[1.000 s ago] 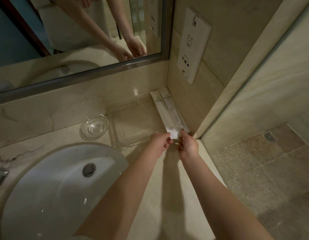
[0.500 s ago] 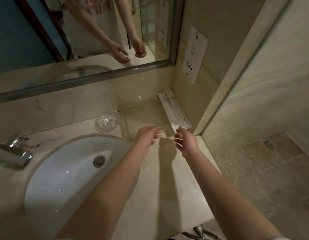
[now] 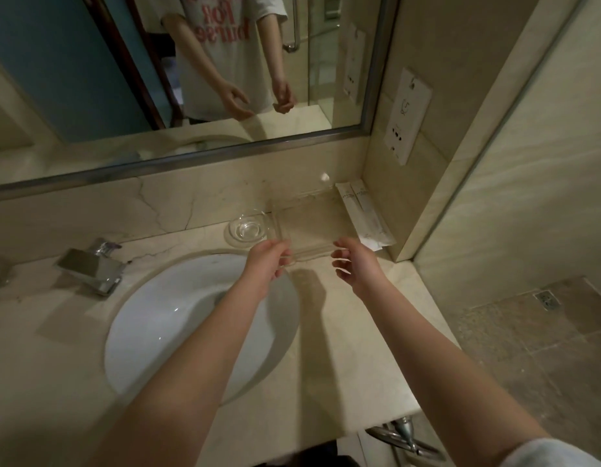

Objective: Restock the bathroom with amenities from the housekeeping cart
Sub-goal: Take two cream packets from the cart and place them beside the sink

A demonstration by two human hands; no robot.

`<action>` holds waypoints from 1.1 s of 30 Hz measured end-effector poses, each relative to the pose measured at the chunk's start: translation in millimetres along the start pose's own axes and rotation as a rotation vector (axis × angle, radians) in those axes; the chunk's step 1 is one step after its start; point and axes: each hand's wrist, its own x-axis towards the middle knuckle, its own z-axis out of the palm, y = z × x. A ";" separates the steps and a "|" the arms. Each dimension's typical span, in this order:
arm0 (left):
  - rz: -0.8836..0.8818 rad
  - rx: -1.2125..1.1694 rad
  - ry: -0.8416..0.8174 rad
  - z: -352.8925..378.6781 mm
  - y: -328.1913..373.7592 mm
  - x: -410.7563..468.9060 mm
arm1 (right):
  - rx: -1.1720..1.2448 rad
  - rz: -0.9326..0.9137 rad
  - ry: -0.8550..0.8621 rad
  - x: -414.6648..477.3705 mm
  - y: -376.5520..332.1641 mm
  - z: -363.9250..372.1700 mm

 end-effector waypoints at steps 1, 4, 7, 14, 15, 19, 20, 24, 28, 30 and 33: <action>0.000 0.007 -0.012 -2.6 0.4 -3.3 | 0.005 -0.001 0.004 -4.6 1.1 1.1; 0.004 0.033 -0.066 -8.4 1.8 -11.7 | 0.025 -0.022 0.031 -19.7 6.2 5.8; 0.018 0.070 -0.148 -14.2 0.9 -19.7 | 0.061 -0.042 0.083 -35.9 18.0 13.3; 0.074 0.216 -0.422 -41.3 -17.6 -43.4 | 0.193 -0.089 0.290 -95.6 62.3 31.4; 0.075 0.238 -0.465 -43.3 -20.9 -48.3 | 0.209 -0.096 0.319 -105.9 69.9 32.1; 0.071 0.385 -0.642 -45.4 -42.4 -79.0 | 0.306 -0.102 0.491 -158.9 111.5 27.6; 0.073 0.420 -0.682 -43.5 -49.3 -88.9 | 0.328 -0.097 0.537 -172.7 121.4 24.4; 0.064 0.541 -0.861 -29.2 -81.2 -132.6 | 0.445 -0.084 0.714 -224.6 165.7 6.9; 0.035 0.653 -1.028 -10.2 -119.8 -182.6 | 0.598 -0.101 0.866 -279.8 213.6 -10.5; 0.033 0.701 -1.112 -1.2 -140.7 -212.6 | 0.678 -0.122 0.928 -311.6 237.3 -20.2; 0.040 0.787 -1.235 8.6 -170.1 -264.9 | 0.772 -0.147 1.046 -362.3 273.4 -32.0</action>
